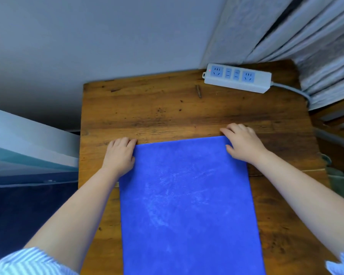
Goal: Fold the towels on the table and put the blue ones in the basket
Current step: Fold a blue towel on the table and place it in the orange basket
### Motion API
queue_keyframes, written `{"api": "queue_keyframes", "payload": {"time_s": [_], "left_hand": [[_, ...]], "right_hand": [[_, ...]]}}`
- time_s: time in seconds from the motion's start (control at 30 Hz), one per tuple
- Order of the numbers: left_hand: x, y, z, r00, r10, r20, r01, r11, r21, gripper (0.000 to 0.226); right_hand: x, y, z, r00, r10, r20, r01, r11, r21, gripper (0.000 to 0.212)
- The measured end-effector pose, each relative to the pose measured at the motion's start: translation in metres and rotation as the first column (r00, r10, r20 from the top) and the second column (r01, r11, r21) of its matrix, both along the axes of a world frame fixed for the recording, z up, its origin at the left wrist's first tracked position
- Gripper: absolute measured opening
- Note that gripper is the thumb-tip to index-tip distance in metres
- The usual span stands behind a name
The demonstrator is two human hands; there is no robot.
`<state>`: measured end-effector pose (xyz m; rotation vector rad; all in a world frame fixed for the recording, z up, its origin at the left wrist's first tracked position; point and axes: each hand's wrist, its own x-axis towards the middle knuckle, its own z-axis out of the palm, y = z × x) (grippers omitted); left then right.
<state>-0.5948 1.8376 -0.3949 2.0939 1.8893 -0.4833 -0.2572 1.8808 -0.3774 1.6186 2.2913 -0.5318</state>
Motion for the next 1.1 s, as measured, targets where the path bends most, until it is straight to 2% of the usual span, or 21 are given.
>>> {"api": "queue_keyframes", "payload": {"time_s": [0.1,0.2,0.37,0.5,0.7,0.9,1.0,1.1], "left_hand": [[0.001,0.006,0.005,0.998,0.006,-0.070,-0.007,1.000,-0.016,0.048],[0.001,0.008,0.011,0.993,0.003,-0.116,-0.007,0.999,-0.035,0.038],[-0.007,-0.011,0.027,0.988,-0.005,-0.152,0.004,1.000,-0.005,0.026],[-0.014,-0.040,0.048,0.998,-0.007,-0.056,0.012,0.996,0.088,0.018],[-0.023,-0.106,0.076,0.995,-0.068,0.066,0.055,0.982,0.182,0.020],[-0.020,-0.190,0.097,0.953,-0.229,0.198,0.165,0.942,0.292,0.012],[-0.016,-0.226,0.096,0.940,-0.282,0.190,0.227,0.937,0.266,0.017],[-0.014,-0.255,0.089,0.951,-0.262,0.163,0.230,0.954,0.193,0.011]], "right_hand": [[-0.004,0.009,0.006,0.997,-0.039,0.071,0.043,0.997,-0.062,0.047],[-0.005,0.017,0.012,0.996,-0.031,0.087,0.041,0.993,-0.111,0.030],[0.004,0.010,0.027,1.000,0.002,-0.002,-0.002,0.992,-0.130,0.011],[0.013,-0.017,0.049,0.995,-0.010,-0.103,0.003,0.997,-0.076,0.015],[0.022,-0.094,0.079,0.990,-0.025,-0.141,0.035,0.997,0.067,0.016],[0.032,-0.181,0.096,0.997,-0.015,-0.073,0.026,0.987,0.161,0.016],[0.036,-0.219,0.093,0.999,-0.017,-0.045,0.024,0.985,0.168,0.019],[0.039,-0.255,0.084,0.999,-0.018,-0.027,0.022,0.986,0.168,0.019]]}}
